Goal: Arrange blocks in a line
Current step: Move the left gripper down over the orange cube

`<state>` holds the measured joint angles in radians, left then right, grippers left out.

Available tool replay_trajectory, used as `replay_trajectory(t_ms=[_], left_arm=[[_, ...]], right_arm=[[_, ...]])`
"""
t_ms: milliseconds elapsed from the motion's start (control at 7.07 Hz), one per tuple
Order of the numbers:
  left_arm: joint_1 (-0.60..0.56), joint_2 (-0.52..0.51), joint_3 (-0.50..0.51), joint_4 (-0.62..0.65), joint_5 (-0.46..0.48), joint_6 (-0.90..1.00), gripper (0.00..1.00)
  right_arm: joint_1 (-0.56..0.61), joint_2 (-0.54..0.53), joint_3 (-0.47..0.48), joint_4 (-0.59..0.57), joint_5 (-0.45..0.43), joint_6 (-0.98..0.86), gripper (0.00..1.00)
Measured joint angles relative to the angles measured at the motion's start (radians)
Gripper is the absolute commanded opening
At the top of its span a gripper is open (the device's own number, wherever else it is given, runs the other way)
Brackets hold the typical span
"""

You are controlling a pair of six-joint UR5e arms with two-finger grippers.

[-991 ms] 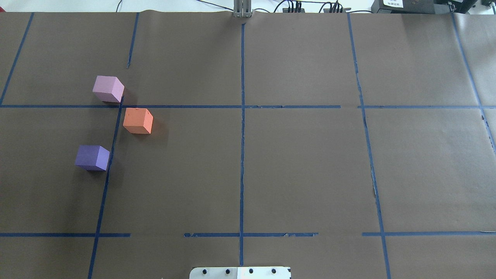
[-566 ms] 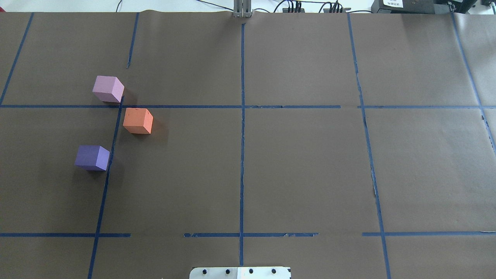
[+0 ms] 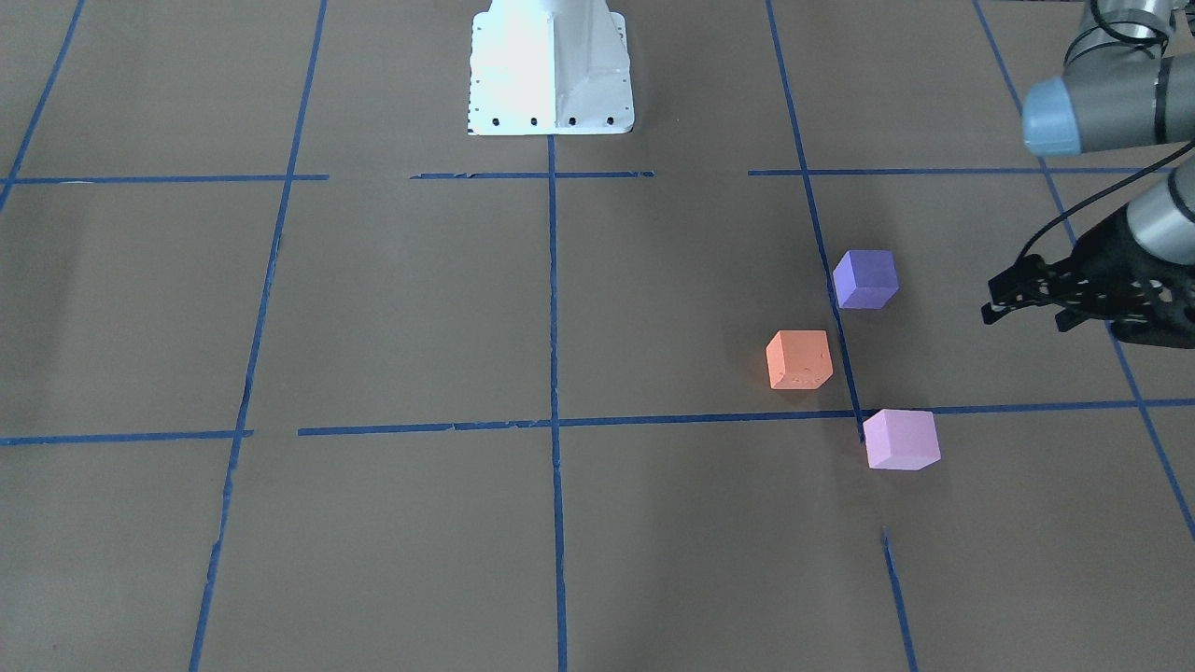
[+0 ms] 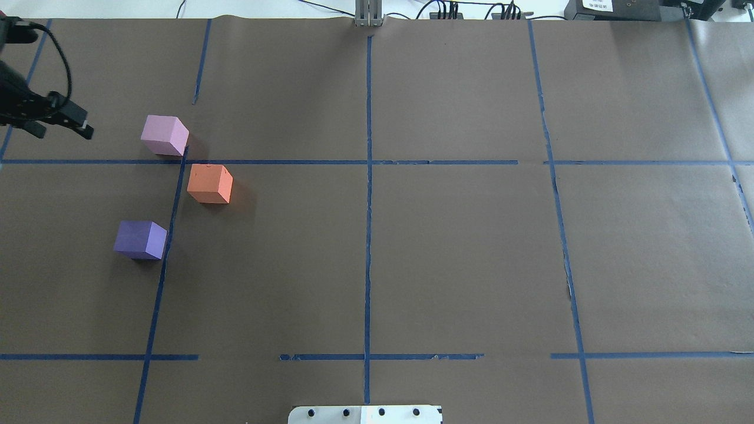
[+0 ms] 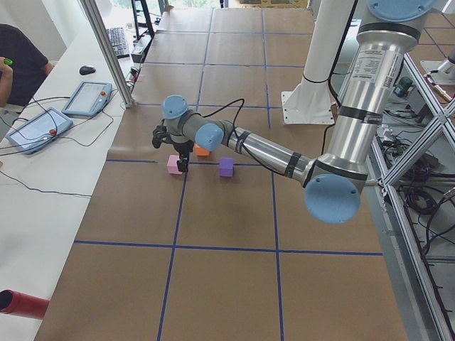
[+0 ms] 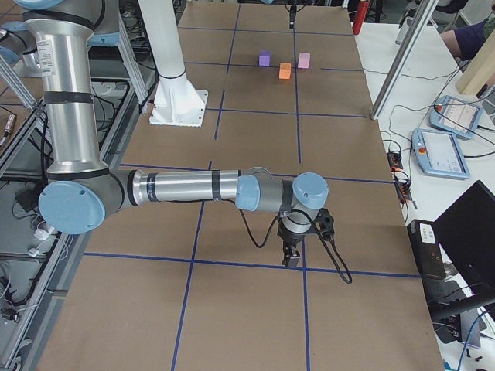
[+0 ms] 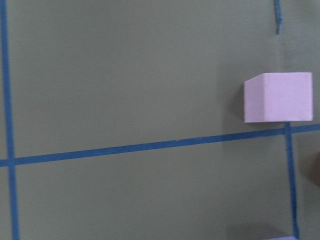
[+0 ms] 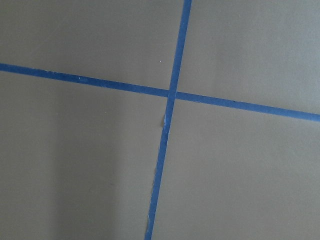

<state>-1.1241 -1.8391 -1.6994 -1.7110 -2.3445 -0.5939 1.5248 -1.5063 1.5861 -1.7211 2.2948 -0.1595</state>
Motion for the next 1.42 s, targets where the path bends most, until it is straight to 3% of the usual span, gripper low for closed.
replay_trajectory(t_ms=[708,1415], left_arm=[[0.279,-0.137,0.040,-0.078,0.153,-0.394,0.99],[0.304,-0.168,0.099,-0.075,0.243,-0.429,0.99]], right_arm=[[0.000,0.000,0.000,0.000,0.000,0.000,1.00],[0.000,0.000,0.000,0.000,0.000,0.000,1.00]])
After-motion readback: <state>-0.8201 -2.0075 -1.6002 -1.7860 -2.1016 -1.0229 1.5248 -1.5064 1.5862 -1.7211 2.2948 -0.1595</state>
